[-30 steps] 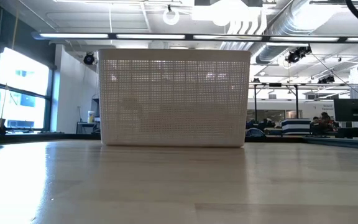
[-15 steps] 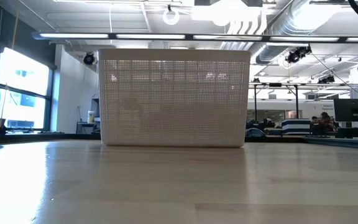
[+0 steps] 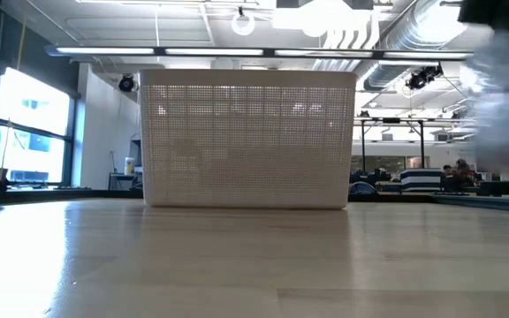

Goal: Pick & place medical supplies in basket/bin
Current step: Put the mailer bag into the white bin

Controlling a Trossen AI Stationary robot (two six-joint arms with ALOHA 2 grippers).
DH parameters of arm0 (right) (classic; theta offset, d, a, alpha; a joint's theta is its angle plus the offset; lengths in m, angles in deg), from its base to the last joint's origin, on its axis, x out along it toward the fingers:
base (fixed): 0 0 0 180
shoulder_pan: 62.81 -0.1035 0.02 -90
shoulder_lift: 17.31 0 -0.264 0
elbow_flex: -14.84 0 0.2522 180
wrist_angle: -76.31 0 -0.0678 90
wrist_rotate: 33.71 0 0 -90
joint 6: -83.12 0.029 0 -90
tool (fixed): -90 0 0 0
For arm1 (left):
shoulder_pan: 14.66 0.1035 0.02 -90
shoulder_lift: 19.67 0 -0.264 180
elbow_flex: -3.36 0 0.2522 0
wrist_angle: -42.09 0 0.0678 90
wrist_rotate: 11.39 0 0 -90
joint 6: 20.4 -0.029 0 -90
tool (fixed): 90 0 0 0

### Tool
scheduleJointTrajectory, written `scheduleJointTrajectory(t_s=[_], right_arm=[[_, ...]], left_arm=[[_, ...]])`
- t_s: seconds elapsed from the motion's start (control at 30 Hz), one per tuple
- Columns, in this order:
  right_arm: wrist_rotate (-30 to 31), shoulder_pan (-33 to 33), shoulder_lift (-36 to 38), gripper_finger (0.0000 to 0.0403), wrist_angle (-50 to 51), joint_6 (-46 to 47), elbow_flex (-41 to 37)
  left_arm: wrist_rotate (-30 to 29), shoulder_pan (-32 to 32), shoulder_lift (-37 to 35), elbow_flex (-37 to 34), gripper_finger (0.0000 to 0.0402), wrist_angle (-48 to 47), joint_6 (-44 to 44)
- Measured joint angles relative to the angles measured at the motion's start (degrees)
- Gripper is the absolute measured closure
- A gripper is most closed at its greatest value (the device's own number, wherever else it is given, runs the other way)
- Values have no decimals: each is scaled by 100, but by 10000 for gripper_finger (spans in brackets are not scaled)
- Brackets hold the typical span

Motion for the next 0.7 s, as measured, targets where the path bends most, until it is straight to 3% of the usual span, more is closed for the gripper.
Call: scheduleJointTrajectory(t_s=[0.2, 0.37, 0.53, 0.7], right_arm=[[-27, 881, -143, 403, 425, -892, 1113], [-551, 1538, -434, 403, 471, -1597, 2137], [-1112, 2180, -1133, 403, 488, -2236, 3152], [-1277, 2977, -2088, 403, 512, -2731, 4121]], left_arm=[[-155, 208, 0, 0, 65, -193, -119], [-128, 465, 0, 0, 65, -346, -420], [-103, 754, -35, 0, 65, -384, -788], [-117, 1105, -177, 2, 65, -387, -1264]])
